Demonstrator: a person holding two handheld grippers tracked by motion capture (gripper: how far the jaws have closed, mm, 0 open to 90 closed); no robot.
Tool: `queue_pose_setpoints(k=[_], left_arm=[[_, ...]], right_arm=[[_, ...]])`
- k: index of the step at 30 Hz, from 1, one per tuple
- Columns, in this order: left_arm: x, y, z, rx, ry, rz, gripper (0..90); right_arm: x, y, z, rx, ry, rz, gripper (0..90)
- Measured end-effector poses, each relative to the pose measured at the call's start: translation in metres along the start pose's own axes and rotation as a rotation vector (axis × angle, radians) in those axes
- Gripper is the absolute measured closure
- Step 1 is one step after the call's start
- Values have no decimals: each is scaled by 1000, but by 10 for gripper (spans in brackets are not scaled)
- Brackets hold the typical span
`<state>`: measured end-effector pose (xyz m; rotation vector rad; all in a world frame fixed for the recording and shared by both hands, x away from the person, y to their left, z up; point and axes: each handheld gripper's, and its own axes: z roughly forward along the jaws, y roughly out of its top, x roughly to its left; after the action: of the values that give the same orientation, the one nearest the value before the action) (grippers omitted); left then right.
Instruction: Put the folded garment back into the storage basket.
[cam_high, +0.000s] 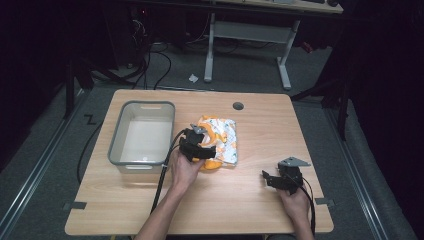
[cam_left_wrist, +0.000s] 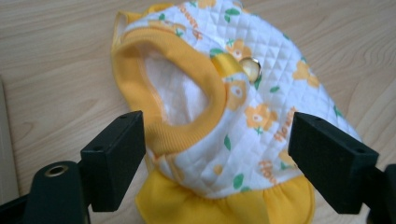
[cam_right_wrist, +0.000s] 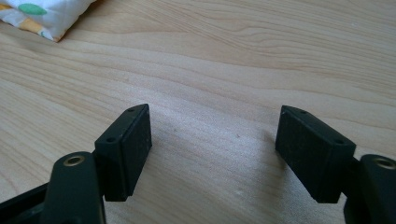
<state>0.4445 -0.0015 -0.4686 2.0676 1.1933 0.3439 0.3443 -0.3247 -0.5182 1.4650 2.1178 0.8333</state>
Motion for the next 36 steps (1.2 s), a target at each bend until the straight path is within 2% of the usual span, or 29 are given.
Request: queue_pose_setpoints(k=[6,10,20,21,26,29,31,35,36], left_arm=[[3,6,12,14,7,-22,199],[11,5,23,21,18,-68,203],[15,4,43,83,56,-65,215],[17,2,49,104,64,-67,217],[20,-1,56,137,56,-81,217],[19,-2,58,137,55,-77,238],[18,-2,58,133,60,-50,265],[14,-2,57,130,55,-21,404],[12,-1,57,130,42,-13,440]], right_arm=[[0,0,0,0,0,0,272],[0,0,0,0,0,0,272],[0,0,0,0,0,1,272],[0,0,0,0,0,0,272],[0,0,0,0,0,0,272],[0,0,0,0,0,0,272],[0,0,0,0,0,-1,272],[0,0,0,-1,0,-1,272],[0,0,0,0,0,0,272]])
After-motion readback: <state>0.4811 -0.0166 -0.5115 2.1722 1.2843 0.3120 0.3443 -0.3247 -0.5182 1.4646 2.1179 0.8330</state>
